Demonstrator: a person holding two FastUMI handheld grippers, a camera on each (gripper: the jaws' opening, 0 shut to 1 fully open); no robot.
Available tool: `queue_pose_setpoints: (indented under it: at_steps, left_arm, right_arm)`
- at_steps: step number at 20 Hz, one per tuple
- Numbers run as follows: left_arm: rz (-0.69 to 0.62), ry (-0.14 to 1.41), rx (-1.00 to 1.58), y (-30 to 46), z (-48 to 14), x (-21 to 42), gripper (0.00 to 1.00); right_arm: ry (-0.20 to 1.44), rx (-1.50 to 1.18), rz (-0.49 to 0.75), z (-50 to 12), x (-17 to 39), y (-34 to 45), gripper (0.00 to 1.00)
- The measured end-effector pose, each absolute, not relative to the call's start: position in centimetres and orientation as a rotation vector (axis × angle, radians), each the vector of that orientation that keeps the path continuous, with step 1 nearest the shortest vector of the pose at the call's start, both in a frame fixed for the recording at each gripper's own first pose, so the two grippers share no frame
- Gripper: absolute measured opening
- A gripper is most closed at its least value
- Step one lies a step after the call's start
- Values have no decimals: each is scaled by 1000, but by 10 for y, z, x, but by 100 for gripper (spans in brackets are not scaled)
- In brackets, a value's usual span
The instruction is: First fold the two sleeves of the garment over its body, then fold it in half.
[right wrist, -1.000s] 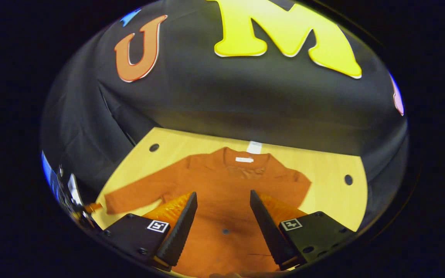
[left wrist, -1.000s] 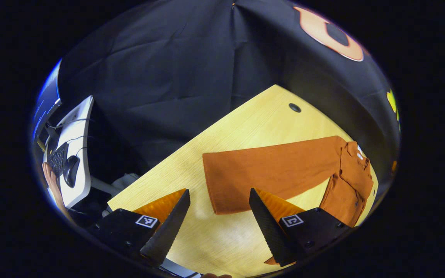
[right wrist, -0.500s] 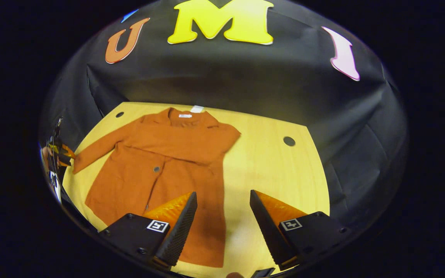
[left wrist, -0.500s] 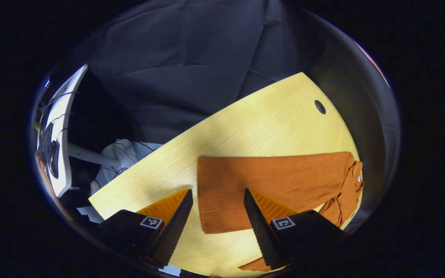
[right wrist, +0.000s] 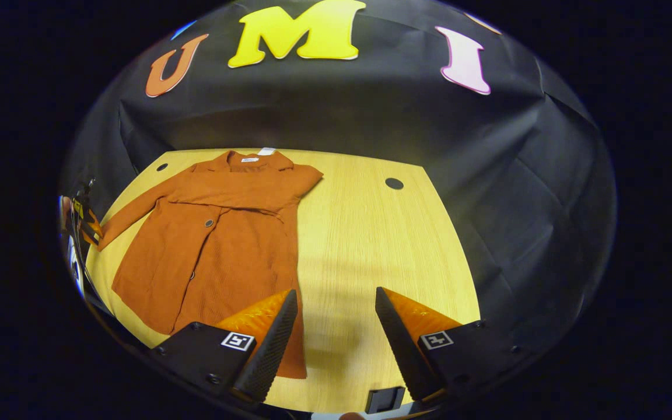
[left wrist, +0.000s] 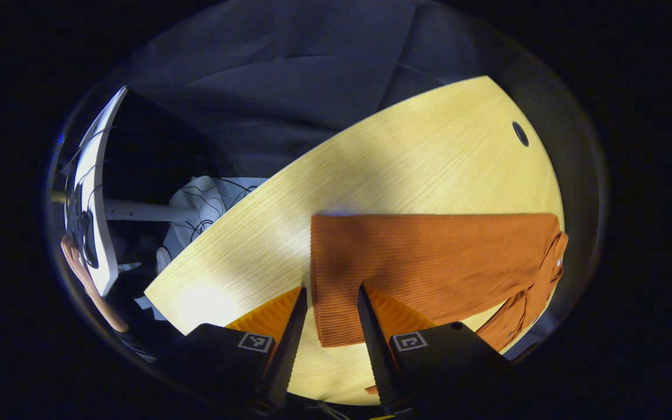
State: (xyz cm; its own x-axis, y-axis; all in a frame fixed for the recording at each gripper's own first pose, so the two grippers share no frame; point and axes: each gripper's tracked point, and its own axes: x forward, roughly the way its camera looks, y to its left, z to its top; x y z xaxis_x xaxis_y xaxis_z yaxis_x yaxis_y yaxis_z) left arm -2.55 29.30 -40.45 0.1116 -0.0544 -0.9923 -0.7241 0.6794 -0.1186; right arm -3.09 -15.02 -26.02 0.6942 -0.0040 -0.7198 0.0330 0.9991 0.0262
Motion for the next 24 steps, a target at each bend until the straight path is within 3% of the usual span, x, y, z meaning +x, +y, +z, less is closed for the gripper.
queue_pose_setpoints:
  at_steps: [2, 3, 8, 9, 15, 24]
  left_arm:
    - [569, 1421, -706, 292, -406, -24, 56]
    - [567, 1427, -713, 292, -407, -24, 61]
    - [558, 1428, -740, 284, -405, -13, 28]
    - [558, 1432, -727, 283, -404, -12, 10]
    - [462, 1356, -678, 264, -389, 12, 4]
    - [371, 1215, -528, 217, -296, 59, 3]
  right_arm:
    - [819, 53, -33, -265, -39, -158, 88]
    - [824, 45, -44, -268, -43, -163, 88]
    - [849, 33, -56, -271, -52, -178, 86]
    - [852, 30, -53, -271, -53, -179, 86]
    - [861, -10, 1, -267, -60, -177, 87]
    - [905, -41, 107, -308, -57, -179, 87]
